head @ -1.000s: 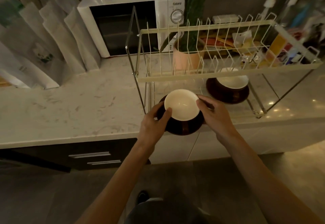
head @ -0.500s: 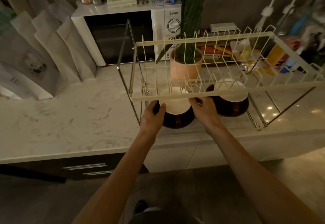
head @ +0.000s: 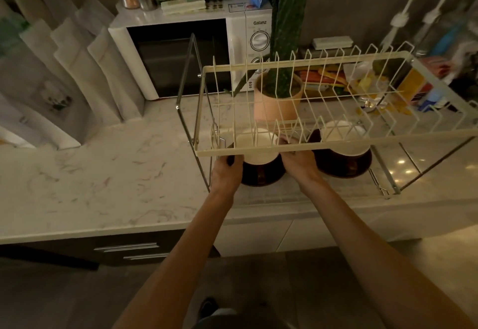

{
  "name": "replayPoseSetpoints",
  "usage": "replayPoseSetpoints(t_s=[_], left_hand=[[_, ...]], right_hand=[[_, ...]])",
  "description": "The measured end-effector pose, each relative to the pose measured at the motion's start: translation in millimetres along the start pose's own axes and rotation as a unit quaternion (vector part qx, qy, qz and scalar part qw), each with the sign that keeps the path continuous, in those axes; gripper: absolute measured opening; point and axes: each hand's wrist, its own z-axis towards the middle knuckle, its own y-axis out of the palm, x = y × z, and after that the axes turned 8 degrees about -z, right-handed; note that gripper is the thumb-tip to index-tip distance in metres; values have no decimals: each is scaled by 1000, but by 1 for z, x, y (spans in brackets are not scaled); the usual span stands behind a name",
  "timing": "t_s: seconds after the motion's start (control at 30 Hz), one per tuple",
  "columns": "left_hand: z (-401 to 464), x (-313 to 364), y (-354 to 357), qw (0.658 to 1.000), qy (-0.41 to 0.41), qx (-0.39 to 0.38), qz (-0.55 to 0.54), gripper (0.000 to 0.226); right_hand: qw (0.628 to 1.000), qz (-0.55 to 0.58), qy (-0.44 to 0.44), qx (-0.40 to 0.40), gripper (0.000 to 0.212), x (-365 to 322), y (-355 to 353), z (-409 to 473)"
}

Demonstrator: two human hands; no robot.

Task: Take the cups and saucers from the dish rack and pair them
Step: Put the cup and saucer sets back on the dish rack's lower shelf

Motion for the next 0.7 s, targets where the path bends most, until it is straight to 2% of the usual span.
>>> replayPoseSetpoints(t_s=[0.4, 0.7], left_hand=[[4, 8, 1, 1000, 14, -5, -8, 37], [2, 2, 0, 1000, 14, -7, 14, 47]], right_hand=[[1000, 8, 13, 1, 38, -2, 3, 4], [1000, -15, 10, -8, 39, -4, 2, 5]])
